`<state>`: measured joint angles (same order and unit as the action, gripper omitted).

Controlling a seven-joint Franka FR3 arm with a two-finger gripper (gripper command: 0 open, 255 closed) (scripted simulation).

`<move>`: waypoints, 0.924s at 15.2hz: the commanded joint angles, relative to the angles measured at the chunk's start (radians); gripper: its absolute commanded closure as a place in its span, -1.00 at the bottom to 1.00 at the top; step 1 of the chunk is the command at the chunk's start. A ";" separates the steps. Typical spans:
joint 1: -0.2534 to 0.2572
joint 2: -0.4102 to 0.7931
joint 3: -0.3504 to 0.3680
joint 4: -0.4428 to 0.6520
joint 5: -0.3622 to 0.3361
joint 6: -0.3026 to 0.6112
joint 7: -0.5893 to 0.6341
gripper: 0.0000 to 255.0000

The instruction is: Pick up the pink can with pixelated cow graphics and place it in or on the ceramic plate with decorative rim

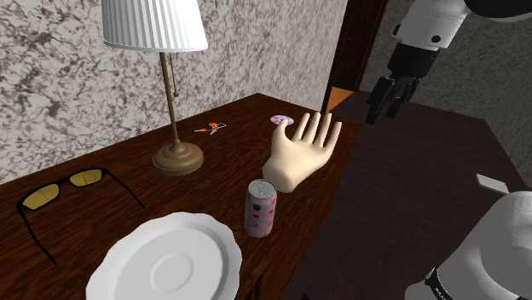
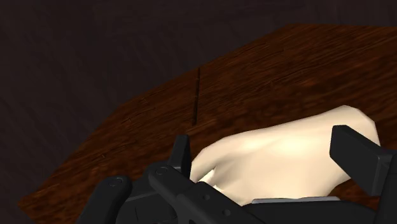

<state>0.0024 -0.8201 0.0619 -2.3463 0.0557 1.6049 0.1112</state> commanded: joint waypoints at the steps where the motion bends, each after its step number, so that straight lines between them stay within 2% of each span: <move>1: 0.000 0.000 0.000 0.000 0.000 0.000 0.000 -1.00; 8: 0.050 0.107 0.150 0.016 0.079 0.079 0.131 -1.00; 14: 0.080 0.238 0.279 0.070 0.121 0.149 0.243 -1.00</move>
<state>0.0789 -0.6045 0.3209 -2.2874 0.1714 1.7437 0.3364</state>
